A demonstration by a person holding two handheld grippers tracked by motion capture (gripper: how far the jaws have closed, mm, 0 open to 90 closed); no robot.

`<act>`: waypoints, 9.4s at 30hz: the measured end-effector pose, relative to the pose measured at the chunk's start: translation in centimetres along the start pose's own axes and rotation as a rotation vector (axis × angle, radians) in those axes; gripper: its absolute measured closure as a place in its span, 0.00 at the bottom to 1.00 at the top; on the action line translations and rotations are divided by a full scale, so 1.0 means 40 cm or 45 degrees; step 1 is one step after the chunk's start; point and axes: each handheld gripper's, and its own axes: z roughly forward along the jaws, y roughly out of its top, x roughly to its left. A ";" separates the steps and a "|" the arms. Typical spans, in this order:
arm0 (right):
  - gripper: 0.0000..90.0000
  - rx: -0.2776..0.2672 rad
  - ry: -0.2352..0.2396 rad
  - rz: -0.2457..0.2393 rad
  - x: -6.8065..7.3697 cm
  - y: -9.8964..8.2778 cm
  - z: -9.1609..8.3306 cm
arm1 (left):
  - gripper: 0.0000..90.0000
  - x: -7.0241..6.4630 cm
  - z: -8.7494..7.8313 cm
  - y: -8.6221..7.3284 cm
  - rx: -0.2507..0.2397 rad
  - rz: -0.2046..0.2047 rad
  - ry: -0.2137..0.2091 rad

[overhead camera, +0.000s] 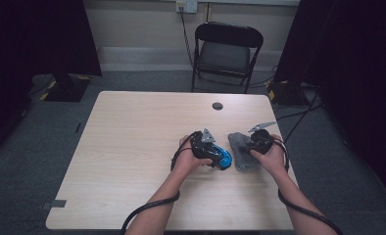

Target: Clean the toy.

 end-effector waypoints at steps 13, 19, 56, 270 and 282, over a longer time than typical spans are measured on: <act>0.70 0.049 -0.005 -0.126 0.038 0.102 0.111 | 0.06 -0.002 0.005 0.004 0.005 -0.012 -0.010; 0.54 -0.003 -0.015 -0.013 0.042 0.098 0.095 | 0.06 -0.004 0.004 0.004 0.005 -0.012 -0.002; 0.49 -0.119 0.043 0.128 0.052 0.108 0.120 | 0.09 0.013 -0.015 0.009 0.057 -0.045 0.027; 0.85 0.055 0.179 -0.290 0.053 0.130 0.160 | 0.08 -0.007 0.011 -0.005 -0.059 0.001 -0.042; 0.84 0.054 0.193 -0.282 0.041 0.108 0.141 | 0.08 -0.009 0.011 -0.005 -0.060 0.000 -0.041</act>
